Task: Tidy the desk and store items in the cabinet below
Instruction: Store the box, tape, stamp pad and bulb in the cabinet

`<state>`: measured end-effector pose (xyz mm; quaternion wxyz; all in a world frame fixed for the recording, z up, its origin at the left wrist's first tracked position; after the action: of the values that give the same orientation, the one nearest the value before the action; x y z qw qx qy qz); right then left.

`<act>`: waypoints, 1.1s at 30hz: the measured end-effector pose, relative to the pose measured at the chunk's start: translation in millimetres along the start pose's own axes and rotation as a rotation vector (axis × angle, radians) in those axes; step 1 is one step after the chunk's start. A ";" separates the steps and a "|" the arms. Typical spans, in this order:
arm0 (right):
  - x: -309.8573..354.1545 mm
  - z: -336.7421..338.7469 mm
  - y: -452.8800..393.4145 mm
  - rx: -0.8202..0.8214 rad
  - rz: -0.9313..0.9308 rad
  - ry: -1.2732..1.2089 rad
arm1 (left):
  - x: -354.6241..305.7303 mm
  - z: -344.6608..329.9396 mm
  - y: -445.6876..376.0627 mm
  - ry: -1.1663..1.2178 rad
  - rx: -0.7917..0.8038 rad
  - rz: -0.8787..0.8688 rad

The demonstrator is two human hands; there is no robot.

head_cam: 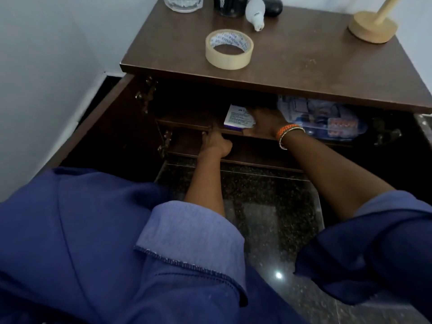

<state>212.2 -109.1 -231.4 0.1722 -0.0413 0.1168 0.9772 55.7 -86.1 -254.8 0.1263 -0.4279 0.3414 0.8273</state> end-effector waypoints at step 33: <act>32.3 -0.1 22.6 -0.208 -0.189 0.255 | 8.3 -11.3 -4.9 -0.126 -0.020 -0.034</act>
<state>174.1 -119.2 -230.5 0.2419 -0.1932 0.0317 0.9504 60.2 -90.8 -268.2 0.1574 -0.3817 0.3173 0.8537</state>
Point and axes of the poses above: each hand's wrist, its own y-axis away from the middle knuckle, its own z-axis out of the back of the hand, x = y × z, the point moved 9 cm from there along -y, towards the middle knuckle, and after that the axes turned 12 degrees about y, right-handed, at the moved point
